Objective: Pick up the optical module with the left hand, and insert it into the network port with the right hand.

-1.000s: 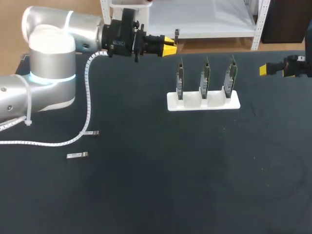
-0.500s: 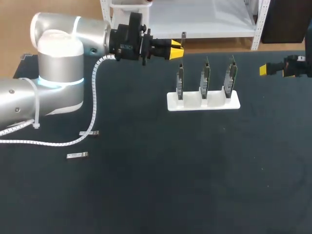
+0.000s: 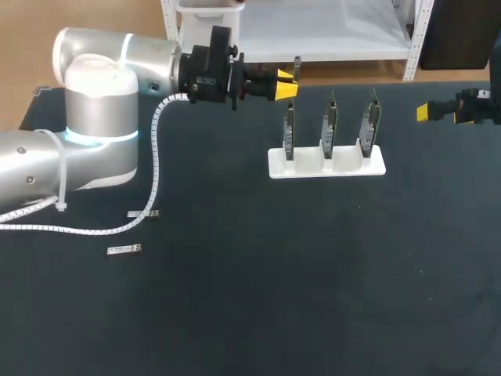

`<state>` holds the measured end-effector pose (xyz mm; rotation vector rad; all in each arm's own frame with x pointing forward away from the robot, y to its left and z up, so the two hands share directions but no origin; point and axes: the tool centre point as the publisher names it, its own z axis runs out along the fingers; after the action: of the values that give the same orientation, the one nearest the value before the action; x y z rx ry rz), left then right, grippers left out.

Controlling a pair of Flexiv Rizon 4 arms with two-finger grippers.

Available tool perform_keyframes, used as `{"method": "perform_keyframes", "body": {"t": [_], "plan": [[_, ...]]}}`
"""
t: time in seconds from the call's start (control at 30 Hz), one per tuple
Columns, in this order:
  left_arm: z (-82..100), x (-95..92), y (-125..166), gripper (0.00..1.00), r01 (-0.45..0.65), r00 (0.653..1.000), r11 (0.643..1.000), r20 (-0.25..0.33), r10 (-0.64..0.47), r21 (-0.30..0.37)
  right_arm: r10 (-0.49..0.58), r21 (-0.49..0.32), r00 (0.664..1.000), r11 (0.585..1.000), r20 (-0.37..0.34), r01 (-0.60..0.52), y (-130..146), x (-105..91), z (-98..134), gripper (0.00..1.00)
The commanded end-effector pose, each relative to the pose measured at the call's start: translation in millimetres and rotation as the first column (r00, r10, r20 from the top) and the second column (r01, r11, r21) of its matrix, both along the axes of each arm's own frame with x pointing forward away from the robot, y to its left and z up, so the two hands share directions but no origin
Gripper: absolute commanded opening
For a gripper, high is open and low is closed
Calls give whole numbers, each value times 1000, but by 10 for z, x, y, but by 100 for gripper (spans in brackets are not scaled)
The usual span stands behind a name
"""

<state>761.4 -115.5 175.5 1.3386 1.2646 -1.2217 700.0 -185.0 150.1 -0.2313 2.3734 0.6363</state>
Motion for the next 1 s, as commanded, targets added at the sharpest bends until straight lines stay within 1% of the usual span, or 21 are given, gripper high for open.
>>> {"method": "perform_keyframes", "body": {"t": [0.03,0.1,0.17,0.27,0.33,0.37,0.43,0.47,0.5,0.53,0.57,0.6,0.63,0.73,0.77,0.8,1.0], "plan": [[-1,-20,-1,0,-7,1000,1000,2,7,-1,29,8,999,1000,18,-30,-47,31,22,100],[-1,-20,-1,0,-7,1000,1000,2,7,-1,81,3,996,997,28,-81,-113,136,72,100],[-1,-20,-1,0,-7,1000,1000,2,7,-1,141,7,988,990,57,-142,-148,267,157,100],[-1,-20,-1,0,-7,1000,1000,2,7,-1,274,26,958,960,87,-278,-91,470,303,100],[-1,-20,-1,0,-7,1000,1000,2,7,-1,396,62,913,913,100,-403,14,564,399,100],[-1,-20,-1,0,-7,1000,1000,2,7,-1,442,64,890,891,112,-450,71,599,437,100],[-1,-20,-1,0,-7,1000,1000,2,7,-1,544,84,832,829,112,-553,203,653,490,100],[-1,-20,-1,0,-7,1000,1000,2,7,-1,581,81,805,802,123,-591,275,671,513,100],[-1,-20,-1,0,-7,1000,1000,2,7,-1,614,73,782,780,110,-622,349,689,524,100],[-1,-20,-1,0,-7,1000,1000,2,7,-1,651,70,752,749,109,-659,421,695,533,100],[-1,-20,-1,0,-7,1000,1000,2,7,-1,696,79,710,706,108,-704,489,687,543,100],[-1,-20,-1,0,-7,1000,1000,2,7,-1,725,77,680,676,109,-733,552,678,545,100],[-1,-20,-1,0,-7,1000,1000,2,7,-1,743,66,661,658,107,-750,618,671,540,100],[-1,-20,-1,0,-7,1000,1000,2,7,-1,767,59,630,628,123,-776,781,649,549,100],[-1,-20,-1,0,-7,1000,1000,2,7,-1,771,60,625,623,122,-780,823,644,552,100],[-1,-20,-1,0,-7,1000,1000,2,7,-1,751,33,651,652,113,-757,861,650,555,100],[-1,-20,-1,0,-7,1000,1000,2,7,-1,751,33,651,652,113,-757,861,650,555,100]]}}
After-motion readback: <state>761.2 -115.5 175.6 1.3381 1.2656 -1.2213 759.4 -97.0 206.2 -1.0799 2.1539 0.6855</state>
